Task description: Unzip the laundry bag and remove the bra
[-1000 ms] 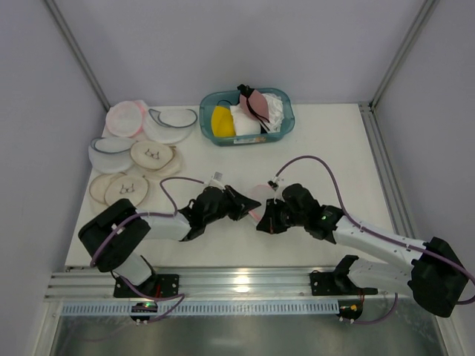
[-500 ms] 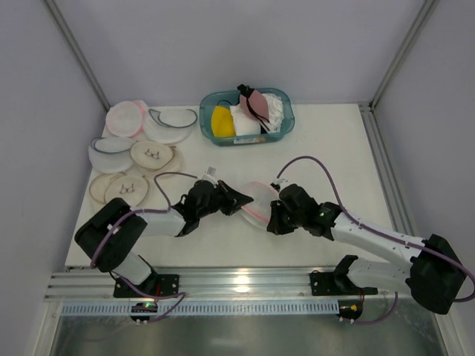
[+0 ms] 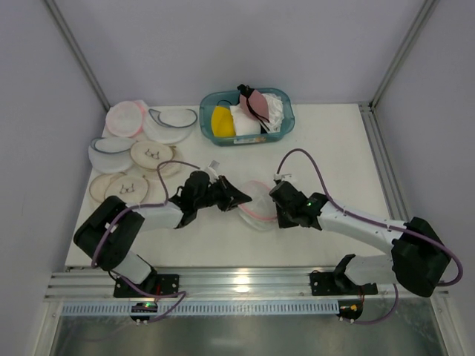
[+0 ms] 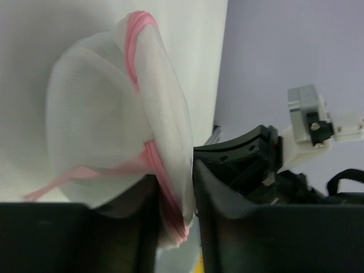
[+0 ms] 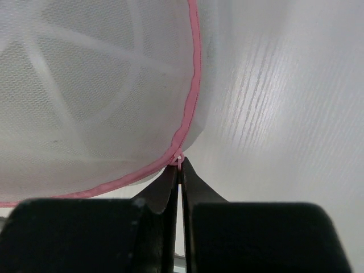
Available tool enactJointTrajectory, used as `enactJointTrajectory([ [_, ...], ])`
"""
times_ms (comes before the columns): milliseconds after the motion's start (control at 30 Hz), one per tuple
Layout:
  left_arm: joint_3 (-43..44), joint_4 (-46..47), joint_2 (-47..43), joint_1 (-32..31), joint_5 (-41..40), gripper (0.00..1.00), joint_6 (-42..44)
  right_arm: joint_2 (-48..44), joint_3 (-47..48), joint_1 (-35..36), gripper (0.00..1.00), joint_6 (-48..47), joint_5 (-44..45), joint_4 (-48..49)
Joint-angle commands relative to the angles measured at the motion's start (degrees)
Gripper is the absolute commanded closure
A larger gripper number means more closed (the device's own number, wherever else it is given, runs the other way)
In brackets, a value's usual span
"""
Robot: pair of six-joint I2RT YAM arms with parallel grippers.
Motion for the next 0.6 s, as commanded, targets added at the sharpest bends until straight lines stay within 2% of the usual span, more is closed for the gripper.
enactJointTrajectory([
  [0,6.1,-6.4,1.0,0.4,4.0,0.63,6.8,-2.7,1.7,0.1,0.96,-0.6,2.6,-0.4],
  [100,8.7,-7.7,1.3,0.4,3.2,0.23,7.5,-4.0,1.5,0.1,0.96,-1.0,1.1,0.5],
  [200,10.2,-10.6,0.3,0.4,1.6,0.09,8.5,-4.6,1.5,0.1,0.96,-1.2,-0.4,1.3],
  [367,7.6,-17.7,-5.5,0.4,-4.0,0.05,7.4,-4.7,1.4,0.1,0.96,-1.4,-3.3,2.6],
  [433,5.7,-25.0,-10.8,0.4,-8.1,0.05,6.9,-5.3,0.8,0.1,0.96,-2.2,-6.3,4.8],
  [567,3.4,-39.9,-22.1,0.4,-16.8,0.02,8.0,-6.4,-0.6,0.1,0.96,-3.8,-19.9,9.9],
])
